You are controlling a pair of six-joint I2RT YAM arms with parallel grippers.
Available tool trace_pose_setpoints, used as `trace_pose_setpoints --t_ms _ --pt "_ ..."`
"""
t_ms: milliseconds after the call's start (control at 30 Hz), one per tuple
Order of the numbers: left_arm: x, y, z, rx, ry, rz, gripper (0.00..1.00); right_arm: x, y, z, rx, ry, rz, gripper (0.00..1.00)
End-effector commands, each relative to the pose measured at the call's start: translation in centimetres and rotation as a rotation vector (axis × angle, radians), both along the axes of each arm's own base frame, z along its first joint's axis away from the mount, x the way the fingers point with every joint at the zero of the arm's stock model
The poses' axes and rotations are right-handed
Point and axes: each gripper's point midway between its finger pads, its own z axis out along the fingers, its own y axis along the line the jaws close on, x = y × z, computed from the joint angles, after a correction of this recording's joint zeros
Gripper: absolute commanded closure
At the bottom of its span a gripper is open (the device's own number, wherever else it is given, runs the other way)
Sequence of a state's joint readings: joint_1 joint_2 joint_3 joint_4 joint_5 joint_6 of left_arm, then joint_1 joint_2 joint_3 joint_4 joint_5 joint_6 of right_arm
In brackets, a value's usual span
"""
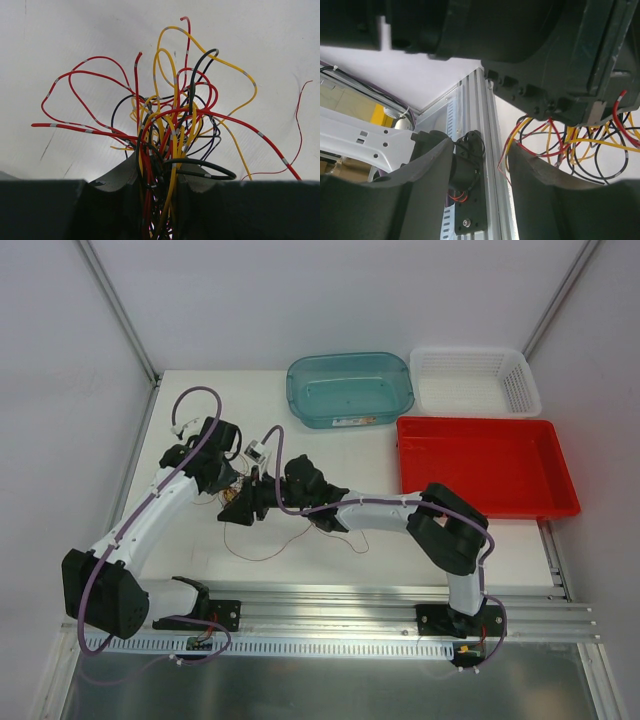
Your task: Untangle the cables
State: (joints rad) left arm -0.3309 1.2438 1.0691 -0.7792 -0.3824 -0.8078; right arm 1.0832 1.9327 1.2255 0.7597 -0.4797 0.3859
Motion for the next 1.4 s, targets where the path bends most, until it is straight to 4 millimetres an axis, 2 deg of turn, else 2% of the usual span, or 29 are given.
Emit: trace_pose_setpoints --t_ms 0,67,100,167,200,267,300,333,433,533,567,733,833,933,1000,1033,1100,1167,1200,1233,1367 --pt "0.1 0.2 1.8 0.019 -0.043 0.003 0.95 0.2 0.9 2.9 0.092 -0.023 0.011 0.49" --pt "0.1 0.3 1.9 0.024 -0.047 0.000 0.95 0.2 1.1 2.7 0.091 -0.015 0.011 0.53" --pt "0.1 0.2 1.9 0.024 -0.046 -0.002 0.96 0.2 1.1 2.7 0.092 -0.013 0.011 0.61" --pt "0.1 0.2 1.9 0.023 -0.046 -0.004 0.95 0.4 1.2 2.6 0.091 -0.006 0.009 0.69" --pt "0.0 0.3 1.9 0.024 -0.047 -0.003 0.95 0.4 1.3 2.6 0.092 -0.005 0.009 0.79" --pt "-0.1 0.4 1.8 0.031 -0.048 0.001 0.95 0.4 1.2 2.7 0.092 -0.002 0.006 0.88" --pt "-0.1 0.5 1.8 0.034 -0.048 0.001 0.95 0.4 1.2 2.8 0.093 -0.001 0.006 0.97" --pt "-0.1 0.6 1.8 0.037 -0.047 0.004 0.95 0.3 1.1 2.6 0.089 0.001 0.006 0.99" --pt "-0.2 1.1 1.5 0.062 -0.046 0.018 0.90 0.1 0.6 3.0 0.089 -0.001 0.014 0.99" --pt "-0.4 1.8 0.7 0.098 -0.029 0.044 0.80 -0.4 -0.3 2.6 0.065 0.007 0.027 0.99" --pt "-0.3 2.0 0.4 0.109 -0.020 0.048 0.75 -0.7 -0.6 2.2 0.050 0.012 0.031 0.99" --pt "-0.4 2.9 -0.8 0.157 0.011 0.086 0.66 -1.8 -2.2 1.9 0.004 0.017 0.062 0.99" --pt "-0.3 3.4 -1.8 0.180 0.039 0.108 0.66 -2.9 -2.8 1.9 -0.025 0.030 0.110 0.99" --pt "-0.2 3.6 -2.4 0.193 0.065 0.113 0.70 -3.6 -3.6 1.5 -0.048 0.044 0.130 0.99" --pt "0.0 3.7 -3.2 0.199 0.091 0.124 0.73 -4.0 -4.2 2.2 -0.050 0.037 0.140 0.99" --pt "0.0 3.9 -3.7 0.209 0.114 0.133 0.73 -4.3 -4.6 1.6 -0.078 0.043 0.151 0.99" --pt "0.2 4.4 -4.1 0.211 0.127 0.151 0.73 -4.8 -5.2 1.8 -0.098 0.034 0.169 0.99" --pt "0.5 4.9 -4.6 0.198 0.155 0.172 0.72 -5.5 -6.1 0.8 -0.148 0.042 0.187 0.99" --pt "0.5 5.0 -4.8 0.189 0.165 0.175 0.72 -5.8 -6.5 1.0 -0.152 0.038 0.186 0.99" --pt "0.8 5.2 -4.9 0.184 0.174 0.183 0.73 -6.2 -7.1 0.2 -0.178 0.052 0.190 0.99" --pt "1.6 5.9 -5.2 0.178 0.204 0.190 0.78 -7.1 -8.6 0.1 -0.210 0.047 0.195 0.99"
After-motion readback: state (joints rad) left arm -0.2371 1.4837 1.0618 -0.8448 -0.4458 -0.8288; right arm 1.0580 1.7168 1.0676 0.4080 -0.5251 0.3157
